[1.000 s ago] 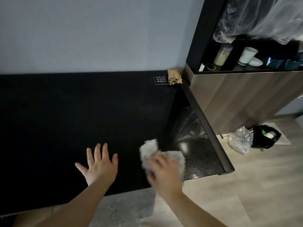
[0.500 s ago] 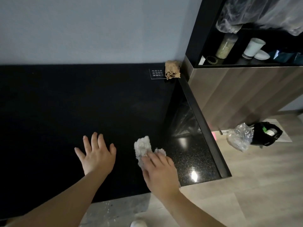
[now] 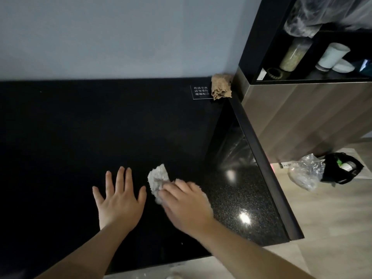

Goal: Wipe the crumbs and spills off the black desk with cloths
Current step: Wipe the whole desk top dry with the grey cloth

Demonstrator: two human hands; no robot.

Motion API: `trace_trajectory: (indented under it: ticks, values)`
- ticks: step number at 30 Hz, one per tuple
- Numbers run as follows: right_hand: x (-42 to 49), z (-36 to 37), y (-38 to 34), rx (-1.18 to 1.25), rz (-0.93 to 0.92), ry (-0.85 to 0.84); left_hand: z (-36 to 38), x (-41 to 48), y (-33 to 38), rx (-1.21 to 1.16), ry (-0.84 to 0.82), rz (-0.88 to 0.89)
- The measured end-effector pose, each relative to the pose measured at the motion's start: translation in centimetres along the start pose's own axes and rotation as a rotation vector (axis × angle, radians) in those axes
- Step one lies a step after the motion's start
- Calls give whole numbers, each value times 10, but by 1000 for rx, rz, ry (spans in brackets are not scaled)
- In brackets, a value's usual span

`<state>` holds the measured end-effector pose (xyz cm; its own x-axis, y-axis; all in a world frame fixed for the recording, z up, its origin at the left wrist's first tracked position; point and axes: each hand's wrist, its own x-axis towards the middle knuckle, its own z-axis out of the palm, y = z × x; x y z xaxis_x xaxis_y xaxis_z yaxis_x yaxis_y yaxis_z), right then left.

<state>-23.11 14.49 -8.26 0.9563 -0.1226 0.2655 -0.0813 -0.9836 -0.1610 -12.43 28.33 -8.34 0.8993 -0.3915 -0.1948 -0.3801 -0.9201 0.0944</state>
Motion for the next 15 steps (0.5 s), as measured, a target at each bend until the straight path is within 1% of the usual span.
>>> trace_trajectory:
  ticks: [1,2,3,4,5,6,7,8,9,11,13,15]
  values:
    - [4,-1,23,-38,-26,32,0,0,0,6,-2,6]
    - [9,-4,52,-96,66,81,0,0,0,6,-2,11]
    - [14,-7,85,-161,267,144,0,0,0,4,-2,15]
    - [19,-14,118,-190,535,175,-1,0,0,4,0,17]
    - [22,-22,144,-162,798,183,-1,1,0,3,3,19]
    - [30,-27,159,-117,1009,170,0,2,0,3,4,20]
    - [44,-25,163,-97,1141,135,0,2,0,3,4,22]
    - [61,-17,158,-116,1177,82,0,2,0,4,4,26]
    - [80,-9,145,-132,1128,32,0,1,0,7,3,28]
    - [110,7,104,-128,876,19,0,2,-1,10,4,32]
    - [118,24,48,4,511,-22,0,3,-1,10,7,35]
    - [104,26,-1,195,94,-144,0,3,-1,14,20,34]
